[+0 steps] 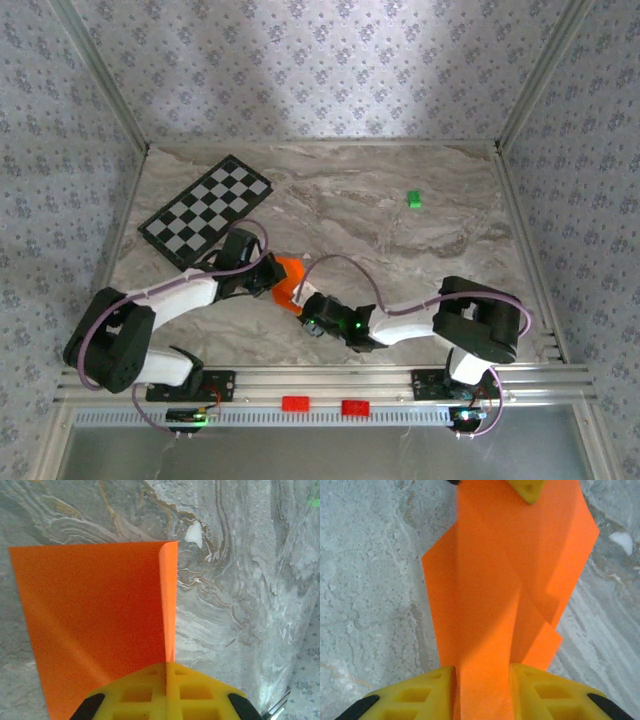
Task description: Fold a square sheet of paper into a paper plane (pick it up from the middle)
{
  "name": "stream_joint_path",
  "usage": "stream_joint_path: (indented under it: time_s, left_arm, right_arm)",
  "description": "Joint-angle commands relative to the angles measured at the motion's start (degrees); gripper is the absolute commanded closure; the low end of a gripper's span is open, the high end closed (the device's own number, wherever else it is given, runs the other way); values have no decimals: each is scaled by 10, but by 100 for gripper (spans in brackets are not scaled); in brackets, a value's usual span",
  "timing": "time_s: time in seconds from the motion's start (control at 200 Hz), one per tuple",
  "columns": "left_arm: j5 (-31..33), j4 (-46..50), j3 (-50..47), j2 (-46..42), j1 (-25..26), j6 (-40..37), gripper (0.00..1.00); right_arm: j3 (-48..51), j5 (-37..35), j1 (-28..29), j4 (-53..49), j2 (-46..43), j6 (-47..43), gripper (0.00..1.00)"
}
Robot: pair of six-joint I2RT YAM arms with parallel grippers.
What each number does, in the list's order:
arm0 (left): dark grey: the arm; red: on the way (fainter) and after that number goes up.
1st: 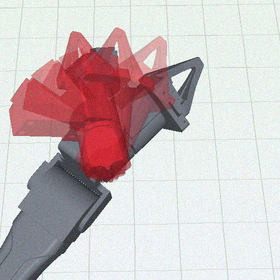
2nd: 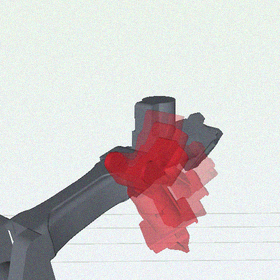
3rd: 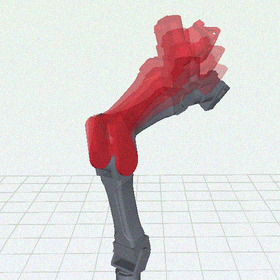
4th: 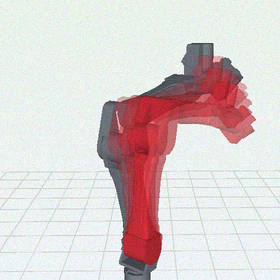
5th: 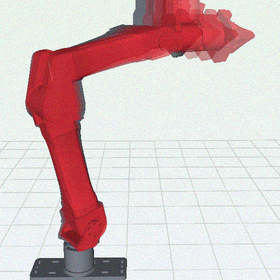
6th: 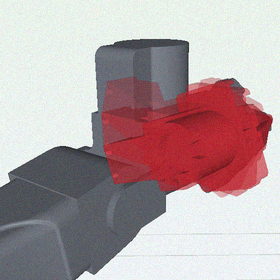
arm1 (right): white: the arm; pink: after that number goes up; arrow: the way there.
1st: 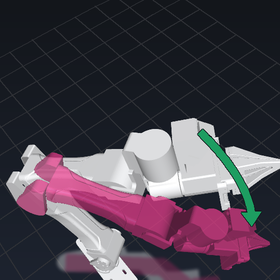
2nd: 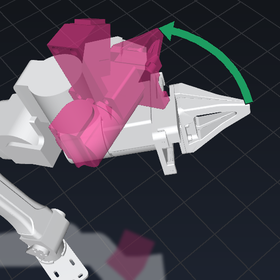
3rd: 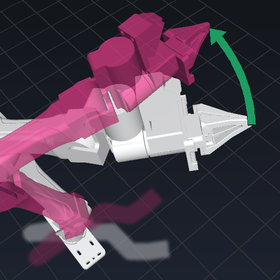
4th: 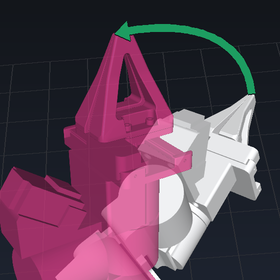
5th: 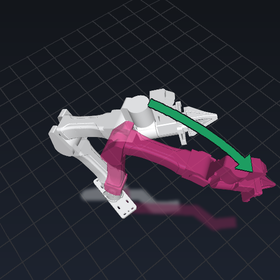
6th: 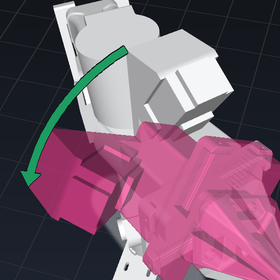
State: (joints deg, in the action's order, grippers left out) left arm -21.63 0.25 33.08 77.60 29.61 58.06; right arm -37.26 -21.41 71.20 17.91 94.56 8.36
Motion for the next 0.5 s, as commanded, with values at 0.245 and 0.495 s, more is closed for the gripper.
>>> stream_joint_path:
  time_s: [0.245,0.495]
  left_arm:
    - [-19,10,15,9,-4,-5,97]
    - [-25,5,15,13,-3,-3,97]
  right_arm:
    - [1,-116,25,26,0,-80,65]
    - [-3,-104,25,37,12,-72,70]
